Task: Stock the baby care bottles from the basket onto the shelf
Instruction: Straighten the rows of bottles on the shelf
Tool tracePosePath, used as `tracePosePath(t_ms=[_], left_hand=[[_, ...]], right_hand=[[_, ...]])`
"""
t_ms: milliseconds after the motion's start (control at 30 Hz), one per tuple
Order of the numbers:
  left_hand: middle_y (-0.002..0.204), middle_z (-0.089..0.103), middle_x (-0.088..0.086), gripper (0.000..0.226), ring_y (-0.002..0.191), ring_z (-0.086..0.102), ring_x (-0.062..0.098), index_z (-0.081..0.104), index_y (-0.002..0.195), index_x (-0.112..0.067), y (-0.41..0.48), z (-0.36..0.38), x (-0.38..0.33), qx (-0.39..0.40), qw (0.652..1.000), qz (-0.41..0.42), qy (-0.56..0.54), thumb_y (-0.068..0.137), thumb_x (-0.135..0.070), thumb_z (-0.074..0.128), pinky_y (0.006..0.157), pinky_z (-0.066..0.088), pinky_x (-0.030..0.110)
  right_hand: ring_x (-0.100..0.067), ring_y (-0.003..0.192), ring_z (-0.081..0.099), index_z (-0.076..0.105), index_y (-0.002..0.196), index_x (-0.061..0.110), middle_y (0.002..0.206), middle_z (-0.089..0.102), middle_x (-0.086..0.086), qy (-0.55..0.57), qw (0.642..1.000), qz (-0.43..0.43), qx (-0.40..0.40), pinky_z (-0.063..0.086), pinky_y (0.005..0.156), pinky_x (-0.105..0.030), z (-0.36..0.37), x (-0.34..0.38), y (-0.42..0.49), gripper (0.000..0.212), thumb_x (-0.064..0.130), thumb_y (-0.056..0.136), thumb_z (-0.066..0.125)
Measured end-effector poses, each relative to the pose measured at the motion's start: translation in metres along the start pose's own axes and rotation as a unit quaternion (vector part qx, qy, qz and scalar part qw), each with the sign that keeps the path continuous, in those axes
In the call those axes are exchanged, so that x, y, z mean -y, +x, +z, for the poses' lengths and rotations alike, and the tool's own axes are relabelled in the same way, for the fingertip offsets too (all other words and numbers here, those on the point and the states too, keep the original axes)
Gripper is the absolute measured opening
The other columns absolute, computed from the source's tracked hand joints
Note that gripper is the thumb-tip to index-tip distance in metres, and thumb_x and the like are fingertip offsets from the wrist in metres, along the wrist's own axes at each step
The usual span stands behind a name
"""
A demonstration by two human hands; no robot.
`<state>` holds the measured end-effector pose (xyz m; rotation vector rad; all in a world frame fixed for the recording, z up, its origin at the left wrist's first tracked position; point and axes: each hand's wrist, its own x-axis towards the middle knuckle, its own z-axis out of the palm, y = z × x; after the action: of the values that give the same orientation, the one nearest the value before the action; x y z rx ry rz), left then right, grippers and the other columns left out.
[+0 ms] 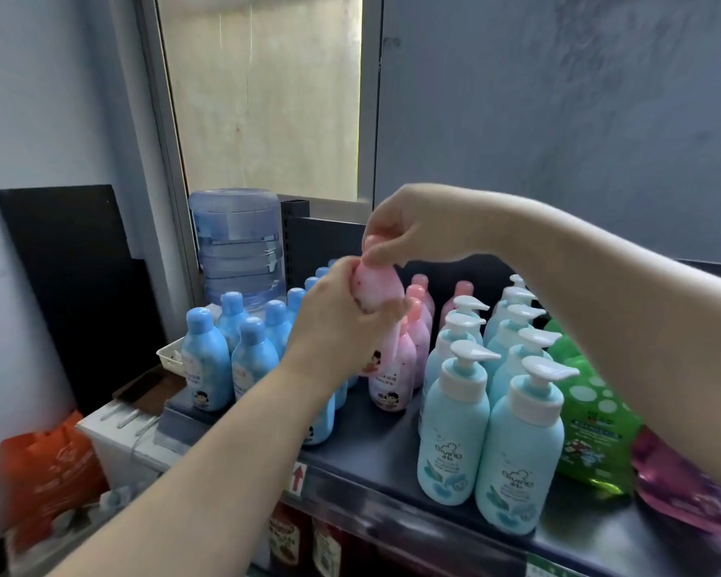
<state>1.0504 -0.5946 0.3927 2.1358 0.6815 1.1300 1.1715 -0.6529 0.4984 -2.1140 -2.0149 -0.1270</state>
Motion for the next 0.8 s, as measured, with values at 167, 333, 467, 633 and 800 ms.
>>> tracePosePath(t_ms=[167,333,467,633,800], left_hand=[[0.093,0.056,-0.017,0.034,0.092,0.053,0.009,0.052,0.107,-0.030,-0.027,0.019,0.031,0.058,0.997,-0.049,0.025,0.080,-0.039,0.069,0.075,0.038,0.023],[0.113,0.062,-0.005,0.039,0.105,0.057,0.015,0.050,0.115,-0.025,-0.035,0.047,0.046,0.073,0.995,-0.070,0.002,0.080,-0.033,0.064,0.087,0.045,0.028],[0.121,0.056,-0.002,0.046,0.113,0.053,0.016,0.045,0.121,-0.022,-0.037,0.061,0.056,0.088,0.994,-0.071,0.003,0.082,-0.030,0.067,0.094,0.041,0.025],[0.130,0.048,-0.001,0.053,0.122,0.045,0.013,0.041,0.129,-0.020,-0.033,0.062,0.063,0.100,0.993,-0.066,0.006,0.083,-0.026,0.067,0.096,0.028,0.014],[0.131,0.046,-0.003,0.052,0.122,0.043,0.010,0.040,0.131,-0.019,-0.032,0.060,0.059,0.087,0.995,-0.052,0.006,0.085,-0.022,0.064,0.095,0.024,0.009]], right_hand=[[-0.007,0.066,0.063,0.071,0.091,0.024,0.076,0.071,0.011,0.009,0.994,0.032,0.105,0.049,0.066,-0.019,0.027,-0.009,0.001,0.029,0.049,0.089,0.057],[-0.013,0.065,0.061,0.071,0.089,0.018,0.073,0.070,0.009,-0.002,0.989,0.141,0.043,0.048,0.069,-0.026,0.031,-0.071,0.019,0.020,0.021,0.093,0.052],[-0.029,0.097,0.065,0.071,0.107,0.012,0.102,0.071,-0.010,-0.113,0.970,0.194,0.093,0.051,0.084,-0.034,0.045,-0.113,0.033,0.027,0.010,0.089,0.050],[-0.027,0.086,0.064,0.069,0.107,0.014,0.099,0.069,-0.006,-0.223,0.910,0.272,0.219,0.051,0.076,-0.032,0.064,-0.150,0.044,0.029,0.029,0.083,0.063],[-0.022,0.068,0.056,0.073,0.096,0.013,0.092,0.071,-0.007,-0.191,0.913,0.290,0.213,0.045,0.062,-0.025,0.070,-0.156,0.044,0.021,0.027,0.081,0.066]])
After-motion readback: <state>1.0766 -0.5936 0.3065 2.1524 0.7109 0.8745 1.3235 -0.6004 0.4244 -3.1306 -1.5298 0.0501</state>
